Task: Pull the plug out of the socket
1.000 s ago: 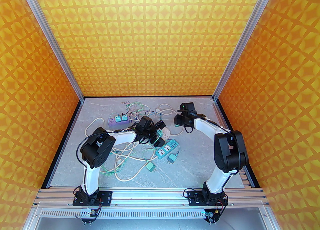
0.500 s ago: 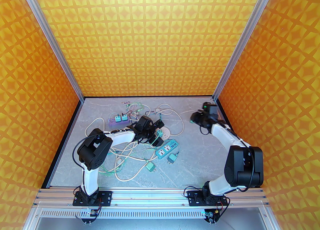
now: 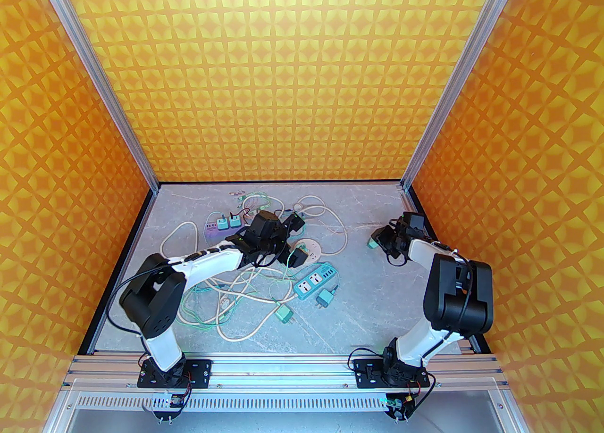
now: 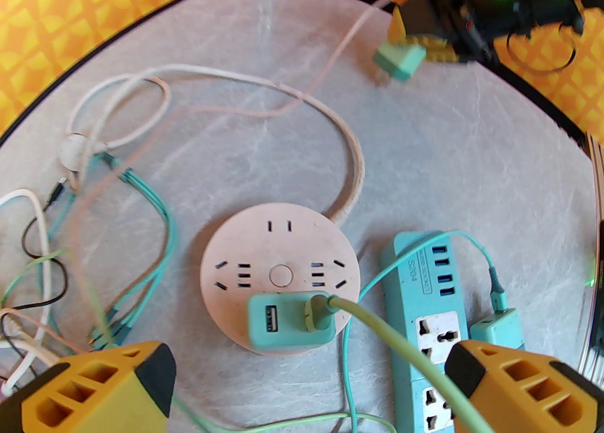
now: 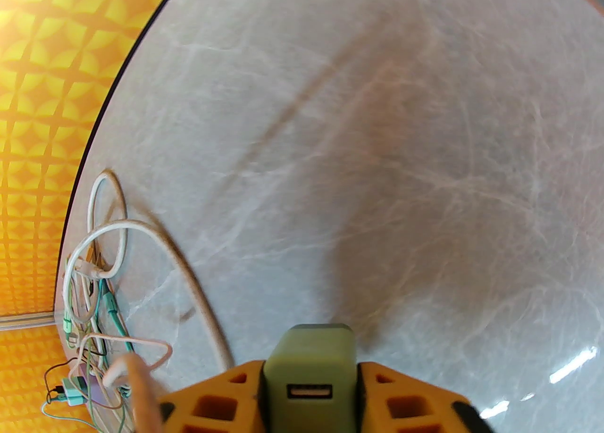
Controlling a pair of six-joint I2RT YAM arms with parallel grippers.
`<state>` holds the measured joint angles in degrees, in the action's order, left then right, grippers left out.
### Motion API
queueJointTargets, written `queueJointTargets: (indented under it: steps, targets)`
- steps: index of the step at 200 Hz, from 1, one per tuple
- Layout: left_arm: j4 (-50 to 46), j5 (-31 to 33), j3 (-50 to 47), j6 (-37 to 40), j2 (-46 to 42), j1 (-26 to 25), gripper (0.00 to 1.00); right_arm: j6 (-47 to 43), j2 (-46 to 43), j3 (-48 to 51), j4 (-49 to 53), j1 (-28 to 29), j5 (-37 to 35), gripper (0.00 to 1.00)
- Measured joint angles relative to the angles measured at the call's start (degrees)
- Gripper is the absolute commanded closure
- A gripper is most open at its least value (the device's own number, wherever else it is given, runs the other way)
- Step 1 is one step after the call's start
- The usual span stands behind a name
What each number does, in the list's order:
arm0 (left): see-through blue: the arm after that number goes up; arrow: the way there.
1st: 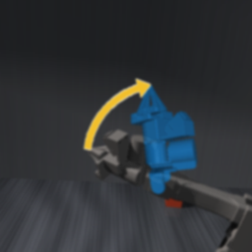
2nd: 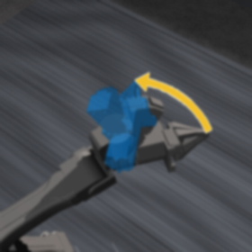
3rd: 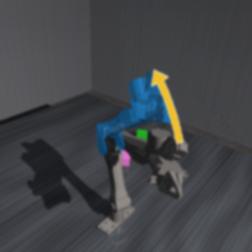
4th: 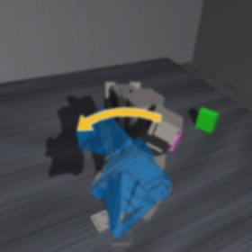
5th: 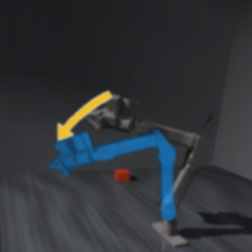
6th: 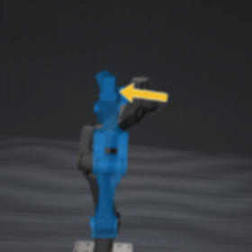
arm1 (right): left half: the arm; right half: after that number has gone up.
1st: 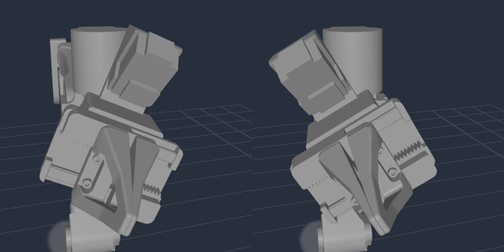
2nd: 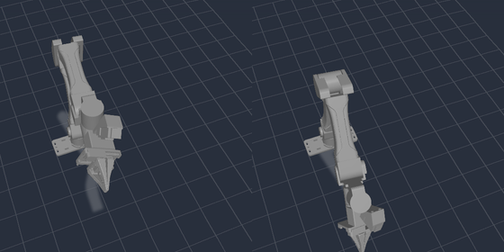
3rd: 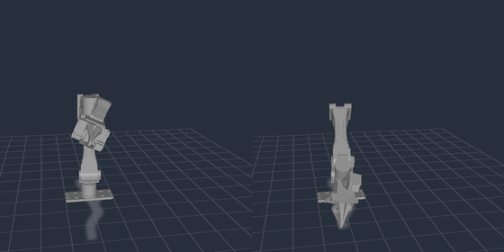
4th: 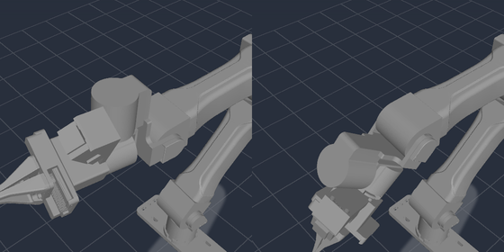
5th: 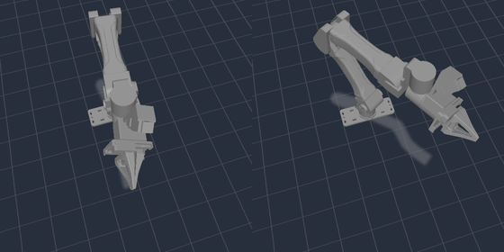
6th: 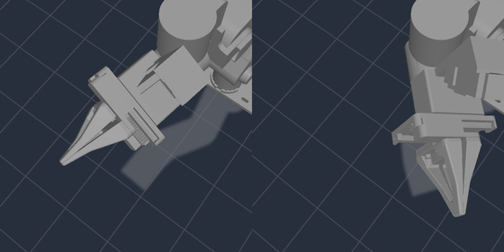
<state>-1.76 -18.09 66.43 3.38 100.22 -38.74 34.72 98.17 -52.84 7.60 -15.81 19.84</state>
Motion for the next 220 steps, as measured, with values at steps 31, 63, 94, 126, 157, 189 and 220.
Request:
queueJointTargets:
  steps: [31, 63, 94, 126, 157, 189, 220]
  targets:
    - [1.2, 3.1, -1.2, -3.6, -2.8, 0.2, 0.01, 0.2, -0.2, 1.0, 0.2, -0.1, 0.6, 0.24]
    - [1.5, 7.7, -1.2, -9.4, -3.6, 1.7, 0.01, -0.5, -4.2, 2.1, 2.9, -0.1, -1.0, 0.02]
    - [1.5, 9.9, -1.2, -13.2, -3.8, 4.2, 0.01, -1.8, -10.5, 2.7, 5.4, 0.4, -2.5, 0.01]
    - [2.5, 10.3, -1.5, -14.5, -4.5, 4.5, 0.01, -3.9, -16.4, 2.8, 7.6, 4.7, -4.5, 0.01]
    - [2.3, 10.2, -1.6, -14.4, -4.6, 4.3, 0.03, -6.5, -18.9, 2.8, 8.6, 12.0, -5.1, 0.02]
    - [0.0, 9.6, -1.6, -13.2, -4.1, 4.2, 0.05, -10.0, -18.9, 2.5, 10.5, 20.0, -5.6, 0.02]
    - [-2.4, 9.4, -2.3, -12.3, -3.8, 4.2, 0.05, -13.3, -18.8, 2.5, 10.6, 28.4, -6.7, 0.04]
